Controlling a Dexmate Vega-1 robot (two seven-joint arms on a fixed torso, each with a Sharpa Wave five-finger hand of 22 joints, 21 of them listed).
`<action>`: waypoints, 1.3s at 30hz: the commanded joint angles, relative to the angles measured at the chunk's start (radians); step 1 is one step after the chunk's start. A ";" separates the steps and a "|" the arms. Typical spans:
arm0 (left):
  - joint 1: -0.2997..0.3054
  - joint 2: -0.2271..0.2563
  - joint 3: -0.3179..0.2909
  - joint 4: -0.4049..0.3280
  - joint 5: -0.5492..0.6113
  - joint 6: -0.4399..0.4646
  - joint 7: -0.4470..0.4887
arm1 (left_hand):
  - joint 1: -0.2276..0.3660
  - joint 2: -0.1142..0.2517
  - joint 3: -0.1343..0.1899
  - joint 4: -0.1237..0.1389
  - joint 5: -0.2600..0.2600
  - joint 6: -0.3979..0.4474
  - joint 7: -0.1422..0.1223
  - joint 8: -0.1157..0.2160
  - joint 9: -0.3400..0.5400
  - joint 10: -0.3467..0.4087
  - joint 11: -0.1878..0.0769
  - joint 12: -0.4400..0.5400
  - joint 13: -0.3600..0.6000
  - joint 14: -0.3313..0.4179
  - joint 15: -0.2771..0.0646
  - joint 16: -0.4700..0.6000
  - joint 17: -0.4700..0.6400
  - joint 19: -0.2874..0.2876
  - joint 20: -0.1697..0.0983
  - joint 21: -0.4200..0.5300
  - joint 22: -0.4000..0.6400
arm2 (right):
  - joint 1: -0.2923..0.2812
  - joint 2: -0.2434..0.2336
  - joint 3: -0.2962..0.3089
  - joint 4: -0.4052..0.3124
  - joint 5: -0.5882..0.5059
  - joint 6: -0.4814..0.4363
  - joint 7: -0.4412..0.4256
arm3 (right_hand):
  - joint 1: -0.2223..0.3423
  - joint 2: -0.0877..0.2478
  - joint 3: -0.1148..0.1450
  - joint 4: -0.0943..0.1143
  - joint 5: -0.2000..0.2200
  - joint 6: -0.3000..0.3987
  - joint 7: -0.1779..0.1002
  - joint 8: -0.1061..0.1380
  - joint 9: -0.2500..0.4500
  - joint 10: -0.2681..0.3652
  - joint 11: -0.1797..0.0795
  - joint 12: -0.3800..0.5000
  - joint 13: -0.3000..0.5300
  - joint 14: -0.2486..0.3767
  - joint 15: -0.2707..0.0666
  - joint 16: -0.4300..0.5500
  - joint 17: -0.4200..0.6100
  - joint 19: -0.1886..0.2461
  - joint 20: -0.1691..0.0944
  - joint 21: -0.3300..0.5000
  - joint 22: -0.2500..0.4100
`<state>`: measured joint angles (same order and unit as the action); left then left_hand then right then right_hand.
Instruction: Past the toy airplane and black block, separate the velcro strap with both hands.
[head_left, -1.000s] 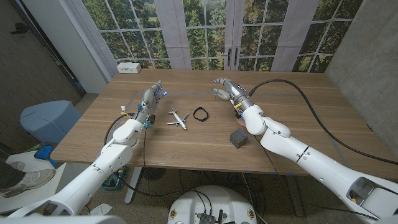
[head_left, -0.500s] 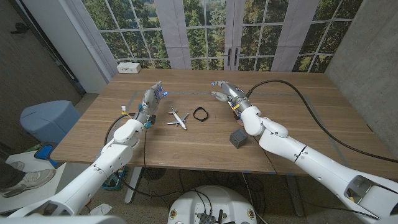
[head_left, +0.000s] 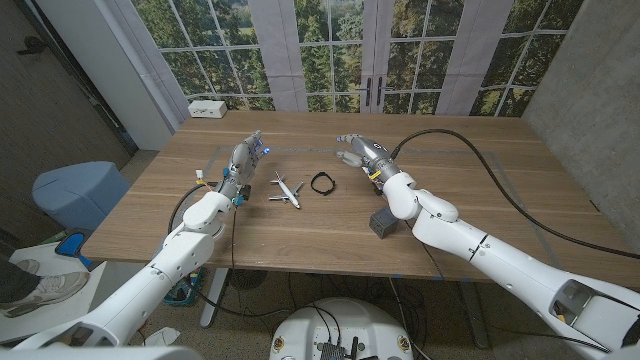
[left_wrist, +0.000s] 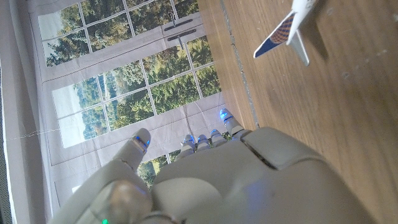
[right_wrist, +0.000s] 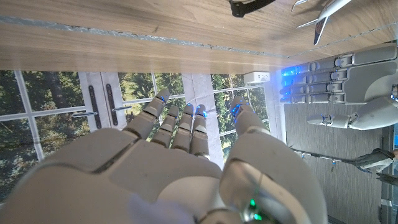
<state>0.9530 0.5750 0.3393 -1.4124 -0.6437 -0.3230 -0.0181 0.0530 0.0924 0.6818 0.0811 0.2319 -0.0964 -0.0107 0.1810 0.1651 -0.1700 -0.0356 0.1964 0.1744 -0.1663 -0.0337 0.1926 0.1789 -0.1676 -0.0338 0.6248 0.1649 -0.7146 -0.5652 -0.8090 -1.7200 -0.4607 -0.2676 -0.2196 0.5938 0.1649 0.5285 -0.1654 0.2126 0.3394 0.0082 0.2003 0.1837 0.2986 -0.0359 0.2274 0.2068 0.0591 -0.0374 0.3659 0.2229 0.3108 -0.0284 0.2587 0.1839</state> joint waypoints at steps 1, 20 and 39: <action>-0.005 0.001 -0.004 0.014 -0.009 -0.003 -0.012 | -0.012 0.052 0.005 -0.001 0.003 0.000 0.004 -0.002 0.005 -0.041 -0.001 -0.004 0.002 -0.042 -0.003 -0.003 0.002 -0.002 0.002 -0.003 0.005 | 0.030 0.026 -0.036 0.038 -0.029 -0.018 0.021 | 0.019 0.000 -0.002 -0.005 0.006 0.011 0.001 0.006 0.004 0.009 0.002 0.008 0.006 0.006 -0.039 -0.001 0.001 0.002 0.009 0.001 0.002; 0.004 0.003 -0.011 0.021 -0.016 -0.013 -0.018 | -0.012 0.053 0.005 -0.001 0.004 0.001 0.005 -0.002 0.005 -0.041 -0.001 -0.004 0.002 -0.042 -0.003 -0.003 0.002 0.002 0.001 -0.011 0.005 | 0.058 0.058 -0.092 0.077 -0.090 -0.066 0.023 | 0.058 -0.015 -0.006 -0.015 0.003 0.048 -0.009 0.015 0.004 0.055 -0.004 0.021 0.008 0.036 -0.045 0.002 -0.003 0.025 0.028 0.006 0.002; 0.003 0.001 -0.013 0.025 -0.019 -0.016 -0.020 | -0.013 0.053 0.005 0.000 0.004 0.002 0.005 -0.002 0.005 -0.041 0.000 -0.004 0.002 -0.041 -0.001 -0.003 0.002 0.004 0.003 -0.018 0.005 | 0.074 0.077 -0.131 0.108 -0.129 -0.093 0.026 | 0.126 -0.032 -0.001 -0.026 0.003 0.078 -0.020 0.022 0.004 0.088 -0.005 0.029 0.013 0.055 -0.053 0.000 -0.007 0.042 0.044 0.008 0.001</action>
<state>0.9576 0.5776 0.3263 -1.3917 -0.6611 -0.3378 -0.0357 0.0476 0.0870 0.6818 0.0811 0.2319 -0.0964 -0.0107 0.1810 0.1651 -0.1700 -0.0356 0.1924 0.1744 -0.1663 -0.0337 0.1927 0.1788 -0.1676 -0.0338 0.6133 0.1649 -0.6502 -0.4980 -0.9172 -1.6321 -0.5721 -0.3512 -0.1965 0.7043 0.1357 0.5232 -0.1850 0.2126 0.4038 -0.0128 0.2148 0.1836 0.3722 -0.0378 0.2517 0.2165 0.1041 -0.0358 0.3661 0.2136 0.3428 0.0109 0.2628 0.1838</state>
